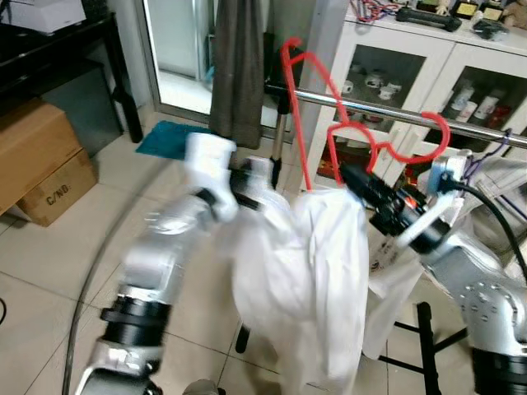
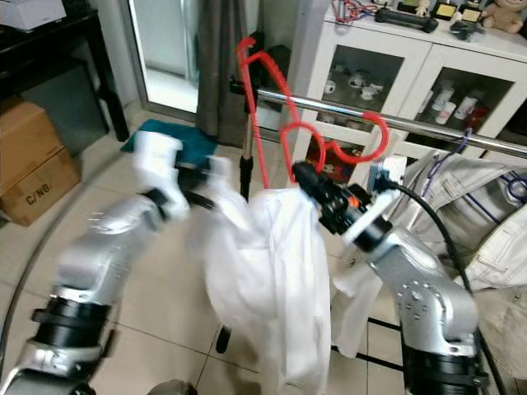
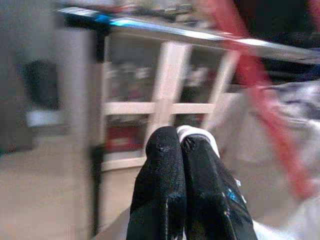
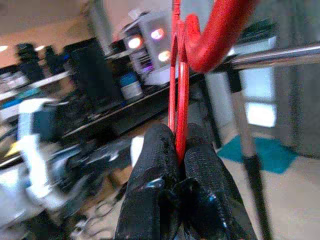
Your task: Hang hanger
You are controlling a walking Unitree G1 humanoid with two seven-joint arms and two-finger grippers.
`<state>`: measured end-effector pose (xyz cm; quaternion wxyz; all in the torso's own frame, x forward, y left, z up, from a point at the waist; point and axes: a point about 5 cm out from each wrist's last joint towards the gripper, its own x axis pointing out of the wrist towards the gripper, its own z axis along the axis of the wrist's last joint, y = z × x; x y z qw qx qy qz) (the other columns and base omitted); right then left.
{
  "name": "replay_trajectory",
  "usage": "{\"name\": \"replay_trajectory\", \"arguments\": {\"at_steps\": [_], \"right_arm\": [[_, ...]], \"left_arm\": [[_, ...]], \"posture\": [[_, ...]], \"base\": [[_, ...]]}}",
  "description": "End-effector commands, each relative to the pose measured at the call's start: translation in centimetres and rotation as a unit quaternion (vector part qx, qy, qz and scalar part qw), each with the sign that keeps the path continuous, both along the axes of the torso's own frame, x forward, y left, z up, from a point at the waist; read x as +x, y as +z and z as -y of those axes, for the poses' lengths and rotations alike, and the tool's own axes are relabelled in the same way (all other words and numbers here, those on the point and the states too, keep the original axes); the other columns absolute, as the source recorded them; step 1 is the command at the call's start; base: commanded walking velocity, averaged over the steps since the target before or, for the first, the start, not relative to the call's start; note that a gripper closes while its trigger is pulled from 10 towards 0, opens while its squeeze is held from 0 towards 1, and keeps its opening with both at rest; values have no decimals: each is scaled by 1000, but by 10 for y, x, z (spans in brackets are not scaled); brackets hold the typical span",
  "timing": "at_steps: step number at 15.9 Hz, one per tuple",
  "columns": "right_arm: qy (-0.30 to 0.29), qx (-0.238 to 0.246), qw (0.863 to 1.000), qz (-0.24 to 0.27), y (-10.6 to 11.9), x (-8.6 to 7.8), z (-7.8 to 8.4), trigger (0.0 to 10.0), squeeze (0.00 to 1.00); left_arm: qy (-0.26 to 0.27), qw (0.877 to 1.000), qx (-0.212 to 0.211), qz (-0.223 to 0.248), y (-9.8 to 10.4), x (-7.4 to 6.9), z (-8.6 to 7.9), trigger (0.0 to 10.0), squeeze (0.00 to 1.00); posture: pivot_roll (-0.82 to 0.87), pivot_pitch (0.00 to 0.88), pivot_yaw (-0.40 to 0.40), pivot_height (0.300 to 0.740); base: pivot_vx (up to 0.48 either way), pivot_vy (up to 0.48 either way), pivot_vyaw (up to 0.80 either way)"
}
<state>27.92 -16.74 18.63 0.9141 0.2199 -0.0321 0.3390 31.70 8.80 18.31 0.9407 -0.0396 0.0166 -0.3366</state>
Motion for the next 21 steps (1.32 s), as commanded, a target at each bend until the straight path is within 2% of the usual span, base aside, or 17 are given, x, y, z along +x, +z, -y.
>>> {"name": "replay_trajectory", "arguments": {"at_steps": [1,3,4,5,6,7,8,9,10,12,13,15,16,17,18,19,21], "right_arm": [[-44,16,999,13,7,7,3,10000,0],[-89,51,994,23,18,20,-1,10000,0],[-91,48,994,24,19,22,-2,10000,0],[-96,3,995,30,18,24,-5,10000,0],[-99,-19,994,33,15,24,-7,10000,0],[-99,-19,994,33,15,24,-7,10000,0],[-111,13,993,26,15,25,-6,10000,0],[-135,-7,991,19,12,24,-2,10000,0],[-156,-55,986,20,7,19,5,10000,0],[-169,-119,978,9,-2,9,13,10000,0],[-169,-151,974,-17,-12,-7,19,10000,0],[-99,-217,970,-54,-30,-48,15,10000,0],[-84,-294,949,-75,-45,-63,17,10000,0],[-87,-278,951,-108,-56,-67,15,10000,0],[-120,-274,945,-131,-64,-62,15,10000,0],[-167,-234,943,-170,-75,-56,12,10000,0],[-167,-242,938,-182,-81,-61,1,10000,0]], "left_arm": [[-50,999,-3,-4,0,-11,20,0,0],[-107,994,-5,-14,-2,-28,45,0,0],[-113,994,-5,-13,-2,-30,47,0,0],[-141,990,-19,-5,4,-38,54,0,0],[-178,983,-40,3,11,-47,60,0,0],[-178,983,-40,3,11,-47,60,0,0],[-199,979,-40,5,14,-54,62,0,0],[-148,989,-17,-9,4,-48,50,0,0],[-108,994,-3,-18,-2,-44,37,0,0],[-74,997,10,-19,-6,-43,22,0,0],[-54,998,8,-26,-9,-47,8,0,0],[-5,999,18,-39,-17,-53,-12,0,0],[42,997,44,-39,-25,-52,-23,8549,0],[109,991,53,-54,-34,-43,-34,10000,0],[140,986,69,-56,-39,-37,-38,10000,0],[122,989,77,-39,-42,-38,-35,10000,0],[123,984,114,-55,-57,-45,-43,10000,0]], "posture": [[84,0,-36,740],[82,0,-32,740],[82,0,-31,740],[83,0,-29,740],[84,0,-28,740],[84,0,-28,740],[85,0,-28,740],[79,0,-24,740],[76,0,-25,740],[75,0,-26,740],[72,0,-30,740],[69,0,-31,740],[62,0,-27,740],[52,0,-14,740],[50,0,-12,740],[51,0,4,740],[43,0,20,740]], "base": [[0,0,0],[0,0,0],[0,0,0],[0,0,0],[0,0,0],[0,0,0],[0,0,0],[0,0,0],[0,0,0],[0,0,0],[0,0,-781],[0,0,-800],[0,0,-800],[0,0,-800],[0,0,-800],[0,0,-800],[0,0,-800]]}}
